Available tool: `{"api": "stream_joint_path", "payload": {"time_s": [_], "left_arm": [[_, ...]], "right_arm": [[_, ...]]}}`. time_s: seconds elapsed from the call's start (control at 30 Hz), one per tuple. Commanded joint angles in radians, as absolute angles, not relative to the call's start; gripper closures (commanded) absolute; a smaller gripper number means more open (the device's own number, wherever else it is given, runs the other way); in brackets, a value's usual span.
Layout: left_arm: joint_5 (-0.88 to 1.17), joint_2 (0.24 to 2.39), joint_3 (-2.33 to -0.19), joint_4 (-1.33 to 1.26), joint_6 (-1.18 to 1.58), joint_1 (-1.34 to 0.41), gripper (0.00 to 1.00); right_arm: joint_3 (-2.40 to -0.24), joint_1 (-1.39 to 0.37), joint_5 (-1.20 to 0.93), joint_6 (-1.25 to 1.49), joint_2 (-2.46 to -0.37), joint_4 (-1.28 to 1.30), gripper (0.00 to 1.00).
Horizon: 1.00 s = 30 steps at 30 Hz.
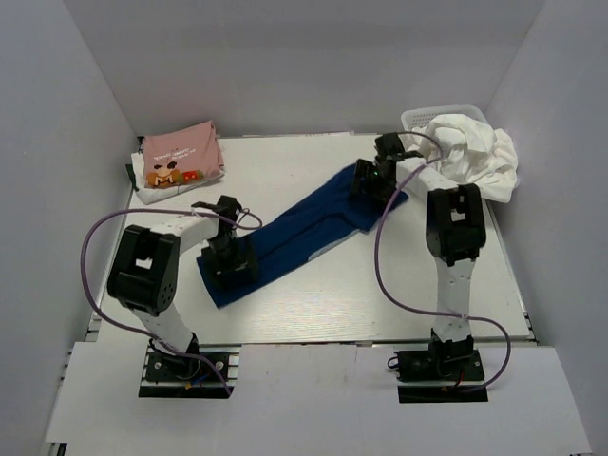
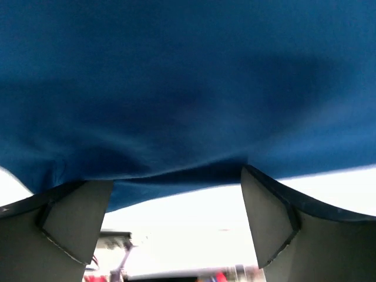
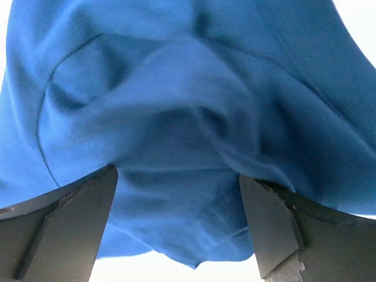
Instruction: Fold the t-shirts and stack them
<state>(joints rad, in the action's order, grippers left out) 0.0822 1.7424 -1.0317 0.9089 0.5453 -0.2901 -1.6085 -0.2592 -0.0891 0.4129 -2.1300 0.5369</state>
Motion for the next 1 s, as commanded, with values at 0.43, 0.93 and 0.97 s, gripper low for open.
{"api": "stream_joint_path", "payload": {"time_s": [0.43,0.93,0.97], "left_arm": [[0.624,1.7,-0.877,0.583,0.822,-0.647,0.0],[0.533,1.746,-1.105,0.584,0.792,-0.868,0.0],[0.503,1.732,-1.13,0.625,0.776,-0.883,0.0]], "right_arm": [[-2.285,-0.46,-0.264,0.612,-2.726,0.11,0.1],[-2.232,-0.44,-0.169,0.47,-2.527,0.229,0.1],[-2.238,-0.44,-0.181,0.427,-2.493,0.247,0.1]]}}
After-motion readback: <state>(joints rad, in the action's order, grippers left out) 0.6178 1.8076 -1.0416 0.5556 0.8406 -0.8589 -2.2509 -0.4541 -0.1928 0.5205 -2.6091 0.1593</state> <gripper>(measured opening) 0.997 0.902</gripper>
